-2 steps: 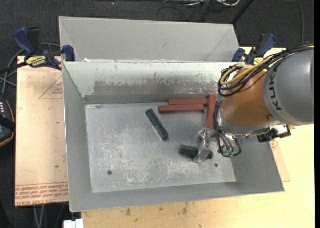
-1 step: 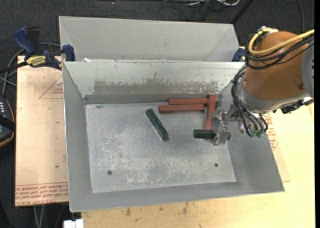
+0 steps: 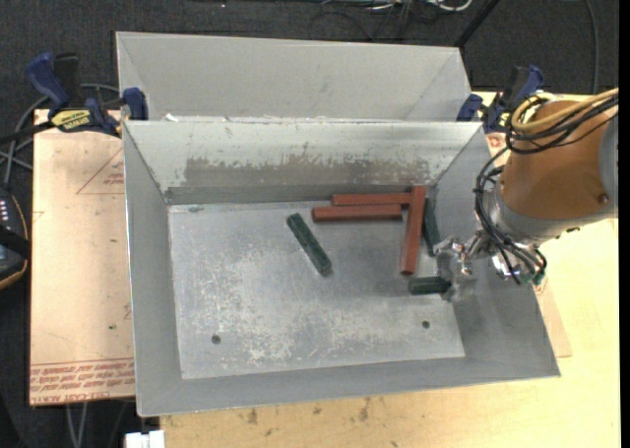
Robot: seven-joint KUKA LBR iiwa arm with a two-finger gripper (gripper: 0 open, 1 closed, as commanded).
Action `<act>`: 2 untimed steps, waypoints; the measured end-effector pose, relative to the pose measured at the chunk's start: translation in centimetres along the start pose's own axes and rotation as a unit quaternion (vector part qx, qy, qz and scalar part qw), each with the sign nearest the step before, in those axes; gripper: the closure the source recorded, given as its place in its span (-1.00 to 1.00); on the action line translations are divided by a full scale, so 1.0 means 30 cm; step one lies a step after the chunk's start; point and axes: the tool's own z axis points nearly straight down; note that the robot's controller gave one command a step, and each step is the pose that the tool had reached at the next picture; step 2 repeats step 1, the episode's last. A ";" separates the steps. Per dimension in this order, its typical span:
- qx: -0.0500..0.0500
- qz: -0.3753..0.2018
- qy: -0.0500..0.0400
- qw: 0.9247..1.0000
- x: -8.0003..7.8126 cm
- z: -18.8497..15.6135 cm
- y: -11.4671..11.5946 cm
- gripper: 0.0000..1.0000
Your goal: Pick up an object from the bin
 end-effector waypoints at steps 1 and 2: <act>0.002 -0.007 -0.007 1.000 0.017 -0.326 -0.015 1.00; 0.002 -0.007 -0.007 1.000 0.017 -0.326 -0.015 1.00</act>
Offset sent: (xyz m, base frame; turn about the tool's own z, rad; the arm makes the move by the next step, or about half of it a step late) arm -0.0065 -0.0044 0.0930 -0.0164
